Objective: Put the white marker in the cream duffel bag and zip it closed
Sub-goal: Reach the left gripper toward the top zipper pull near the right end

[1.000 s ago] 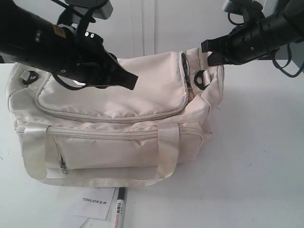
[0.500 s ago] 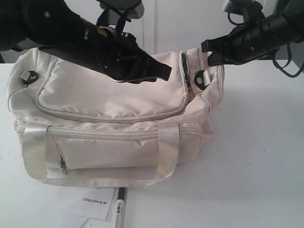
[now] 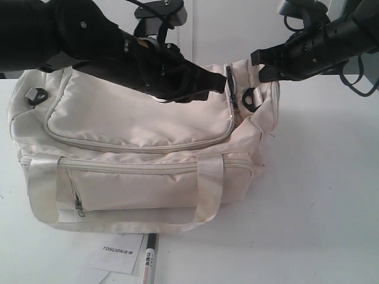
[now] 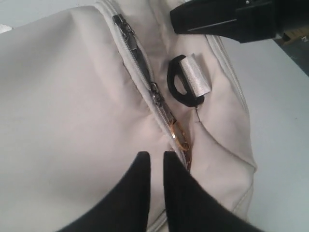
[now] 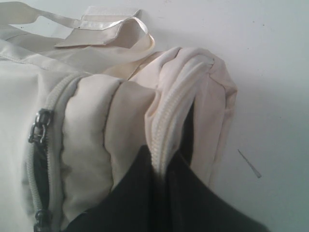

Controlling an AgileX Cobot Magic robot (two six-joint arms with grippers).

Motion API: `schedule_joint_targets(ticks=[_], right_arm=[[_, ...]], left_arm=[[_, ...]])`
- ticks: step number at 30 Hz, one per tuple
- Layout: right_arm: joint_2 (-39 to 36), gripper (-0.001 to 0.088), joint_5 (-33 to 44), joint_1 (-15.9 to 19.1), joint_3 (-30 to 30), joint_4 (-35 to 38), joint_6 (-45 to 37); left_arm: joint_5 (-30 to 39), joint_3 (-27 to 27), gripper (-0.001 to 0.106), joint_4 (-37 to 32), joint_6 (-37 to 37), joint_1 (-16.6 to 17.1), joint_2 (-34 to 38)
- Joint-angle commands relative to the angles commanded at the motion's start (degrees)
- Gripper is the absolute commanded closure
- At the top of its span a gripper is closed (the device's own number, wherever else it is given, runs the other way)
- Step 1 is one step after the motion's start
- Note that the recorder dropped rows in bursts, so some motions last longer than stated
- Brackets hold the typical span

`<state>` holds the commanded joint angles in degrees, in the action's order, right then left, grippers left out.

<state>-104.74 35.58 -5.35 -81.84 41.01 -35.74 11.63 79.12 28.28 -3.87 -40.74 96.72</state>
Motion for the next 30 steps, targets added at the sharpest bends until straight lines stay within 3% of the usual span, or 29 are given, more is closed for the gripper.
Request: schedule_joint_targets(ticks=[5, 9, 11, 15, 24, 30], right_arm=[[0.0, 0.0868, 0.1, 0.0, 0.0, 0.0, 0.0], [0.0, 0.0868, 0.1, 0.0, 0.0, 0.0, 0.0], [0.0, 0.0868, 0.1, 0.0, 0.0, 0.0, 0.0], [0.0, 0.0868, 0.1, 0.0, 0.0, 0.0, 0.0], [0.0, 0.0868, 0.1, 0.0, 0.0, 0.0, 0.0], [0.0, 0.0868, 0.2, 0.0, 0.0, 0.0, 0.0]], left_arm=[[-0.1, 1.0, 0.064, 5.6, 0.0, 0.0, 1.8], [0.0, 2.3, 0.04, 6.5, 0.0, 0.0, 2.7], [-0.8, 2.3, 0.034, 8.9, 0.0, 0.0, 2.7], [-2.7, 2.3, 0.034, 13.8, 0.0, 0.0, 2.7], [-4.4, 2.3, 0.037, 14.5, 0.2, 0.0, 2.8], [-8.6, 2.3, 0.037, 14.5, 0.0, -2.2, 5.4]])
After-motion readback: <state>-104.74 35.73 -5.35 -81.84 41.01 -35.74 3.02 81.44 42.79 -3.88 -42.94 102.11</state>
